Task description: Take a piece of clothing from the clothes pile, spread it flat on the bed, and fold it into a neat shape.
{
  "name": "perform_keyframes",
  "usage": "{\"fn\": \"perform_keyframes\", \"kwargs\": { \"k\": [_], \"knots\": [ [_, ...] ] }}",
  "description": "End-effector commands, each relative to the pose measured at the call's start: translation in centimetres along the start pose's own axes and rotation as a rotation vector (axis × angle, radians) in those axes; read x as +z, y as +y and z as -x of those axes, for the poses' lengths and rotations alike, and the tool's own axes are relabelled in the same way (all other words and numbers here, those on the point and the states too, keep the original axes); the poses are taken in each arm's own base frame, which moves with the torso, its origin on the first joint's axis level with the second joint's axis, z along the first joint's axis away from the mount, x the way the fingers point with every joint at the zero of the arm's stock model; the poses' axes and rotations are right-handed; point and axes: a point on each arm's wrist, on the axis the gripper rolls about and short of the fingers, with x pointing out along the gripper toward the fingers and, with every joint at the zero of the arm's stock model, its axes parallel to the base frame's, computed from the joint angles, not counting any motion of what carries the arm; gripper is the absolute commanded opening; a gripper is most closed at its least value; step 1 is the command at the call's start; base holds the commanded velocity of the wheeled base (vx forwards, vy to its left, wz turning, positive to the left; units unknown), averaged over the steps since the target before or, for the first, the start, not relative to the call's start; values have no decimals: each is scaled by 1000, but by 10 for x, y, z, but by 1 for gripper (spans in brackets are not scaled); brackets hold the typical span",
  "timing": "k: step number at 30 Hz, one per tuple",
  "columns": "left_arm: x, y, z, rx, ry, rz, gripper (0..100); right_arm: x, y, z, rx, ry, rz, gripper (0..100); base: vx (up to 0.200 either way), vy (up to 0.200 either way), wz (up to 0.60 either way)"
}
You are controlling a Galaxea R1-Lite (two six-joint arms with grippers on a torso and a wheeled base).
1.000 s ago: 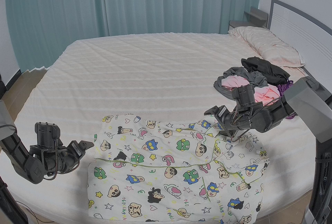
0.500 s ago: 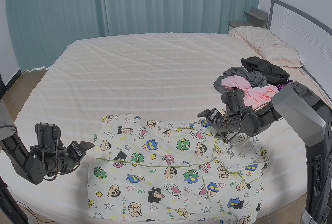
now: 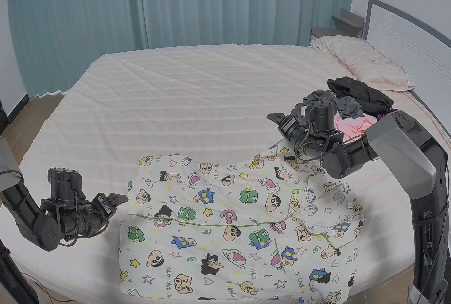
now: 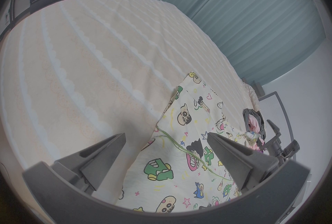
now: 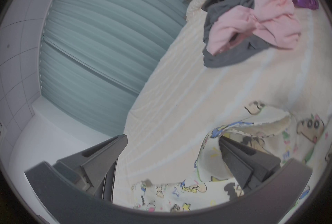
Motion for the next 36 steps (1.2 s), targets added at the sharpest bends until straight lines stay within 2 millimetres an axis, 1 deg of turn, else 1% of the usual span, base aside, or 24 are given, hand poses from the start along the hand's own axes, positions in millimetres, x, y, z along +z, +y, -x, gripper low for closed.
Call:
{"fn": "perform_keyframes", "kwargs": {
  "k": [1,4,5,6,8,11,13,14,17,19,20,23,24,27,28,29,31,32,36],
  "knots": [
    [-1,1,0,3,3,2,100,11,-5,-35,34,-131,7,100,0,0,0],
    [-1,1,0,4,4,2,100,14,-4,-44,52,-172,29,100,0,0,0],
    [-1,1,0,5,5,2,100,14,-6,-47,48,-173,58,100,0,0,0],
    [-1,1,0,4,7,2,100,12,-9,-49,40,-172,78,100,0,0,0],
    [-2,1,-1,3,10,-1,100,2,-24,-55,-1,-150,188,100,0,0,0],
    [-2,0,0,3,9,-2,100,-7,-37,-57,-35,-129,282,100,0,0,0],
    [-2,0,0,3,9,-2,100,-8,-40,-58,-40,-129,296,100,0,0,0],
    [-3,0,-1,3,11,-3,100,-8,-40,-60,-56,-161,309,100,0,0,0],
    [-3,0,-1,3,11,-3,100,-3,-37,-63,-58,-217,308,100,0,0,0],
    [-3,0,-1,2,12,-3,100,-1,-35,-63,-56,-225,307,100,0,0,0],
    [-3,0,-1,3,11,-3,100,5,-35,-61,-58,-238,303,100,0,0,0],
    [-3,0,0,2,10,-3,100,9,-34,-59,-62,-242,305,100,0,0,0],
    [-3,0,0,1,11,-3,100,16,-35,-53,-83,-238,308,100,0,0,0],
    [-3,0,0,3,11,-3,100,23,-44,-47,-115,-207,338,100,0,0,0],
    [-3,0,0,3,11,-3,100,23,-44,-47,-115,-207,338,100,0,0,0],
    [-3,0,0,3,11,-3,100,28,-53,-45,-145,-193,362,100,0,0,0],
    [-3,0,0,3,11,-3,100,30,-57,-45,-161,-190,366,100,0,0,0],
    [-4,0,0,3,13,-4,100,35,-64,-44,-189,-178,365,100,0,0,0],
    [-3,0,1,2,10,-3,100,41,-72,-42,-221,-158,358,100,0,0,0]
  ]
}}
